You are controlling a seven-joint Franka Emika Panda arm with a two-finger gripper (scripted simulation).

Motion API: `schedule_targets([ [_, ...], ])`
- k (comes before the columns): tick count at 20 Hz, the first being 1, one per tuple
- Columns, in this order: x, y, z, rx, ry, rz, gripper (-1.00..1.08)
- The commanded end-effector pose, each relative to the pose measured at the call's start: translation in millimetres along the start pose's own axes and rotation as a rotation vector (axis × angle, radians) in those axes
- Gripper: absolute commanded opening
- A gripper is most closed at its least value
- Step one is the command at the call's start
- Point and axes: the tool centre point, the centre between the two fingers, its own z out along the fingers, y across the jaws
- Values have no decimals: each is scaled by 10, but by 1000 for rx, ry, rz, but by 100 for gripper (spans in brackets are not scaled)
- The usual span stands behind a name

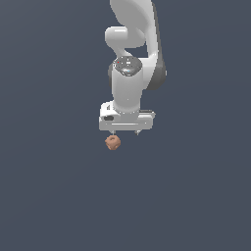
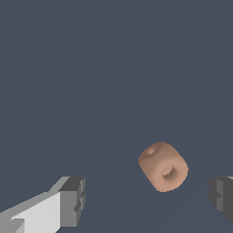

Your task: Pick up the object and move it to a goal position.

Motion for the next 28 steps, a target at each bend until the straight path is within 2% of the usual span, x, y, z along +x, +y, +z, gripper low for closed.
schedule_targets([
  [1,-2,3,-13,-3,0,1,100],
  [14,-45,98,120,1,-1,-88,100],
  [28,-214,386,509,12,-2,-370,100],
])
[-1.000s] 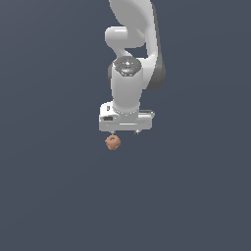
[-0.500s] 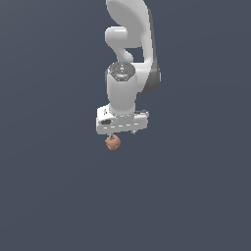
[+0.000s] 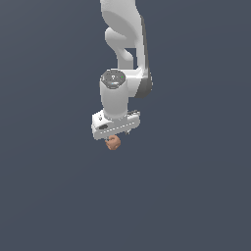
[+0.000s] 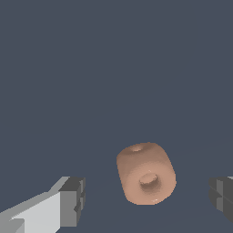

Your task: Pick up the object and move it to a goal position.

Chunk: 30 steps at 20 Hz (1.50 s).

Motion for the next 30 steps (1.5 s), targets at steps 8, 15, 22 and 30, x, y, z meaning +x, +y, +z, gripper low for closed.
schedule_targets([
  [8,-182,124,245,8,3,-188,100],
  [15,-259,168,341,12,6,-263,100],
  [22,-278,179,364,13,6,-280,100],
  [30,-284,171,576,13,6,-282,100],
])
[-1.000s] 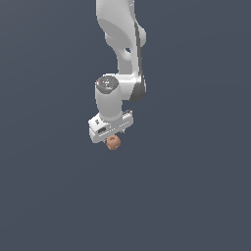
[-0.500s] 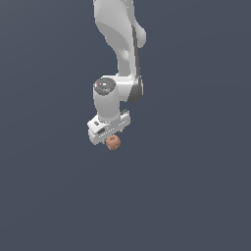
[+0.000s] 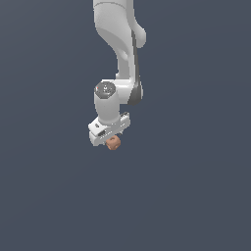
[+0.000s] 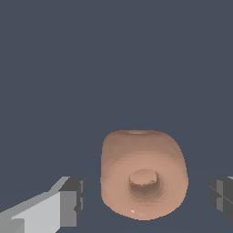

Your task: Pick up the object and move it to a goal position.

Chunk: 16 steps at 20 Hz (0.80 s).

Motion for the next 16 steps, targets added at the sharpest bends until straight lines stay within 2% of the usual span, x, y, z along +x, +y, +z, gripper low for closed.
schedule_targets([
  [1,-5,-8,122,1,-1,-1,100],
  [10,-3,-1,359,1,0,-3,100],
  [11,-3,-1,359,1,0,-3,-100],
  [16,-3,-1,359,1,0,-3,-100],
])
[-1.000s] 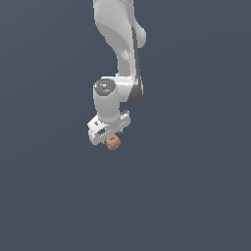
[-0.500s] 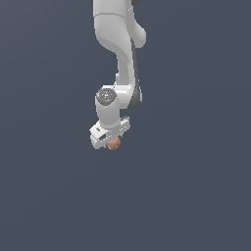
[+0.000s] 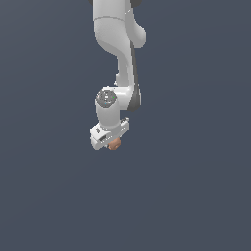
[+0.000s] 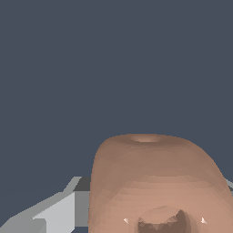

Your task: Pick up the object and move it to a goal position.

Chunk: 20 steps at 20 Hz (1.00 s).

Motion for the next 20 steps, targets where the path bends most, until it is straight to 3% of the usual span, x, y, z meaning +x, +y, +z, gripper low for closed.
schedule_targets([
  [1,2,-7,9,1,0,-1,-100],
  [11,84,-114,-27,0,0,0,-100],
  [20,513,-701,-170,0,0,-1,-100],
])
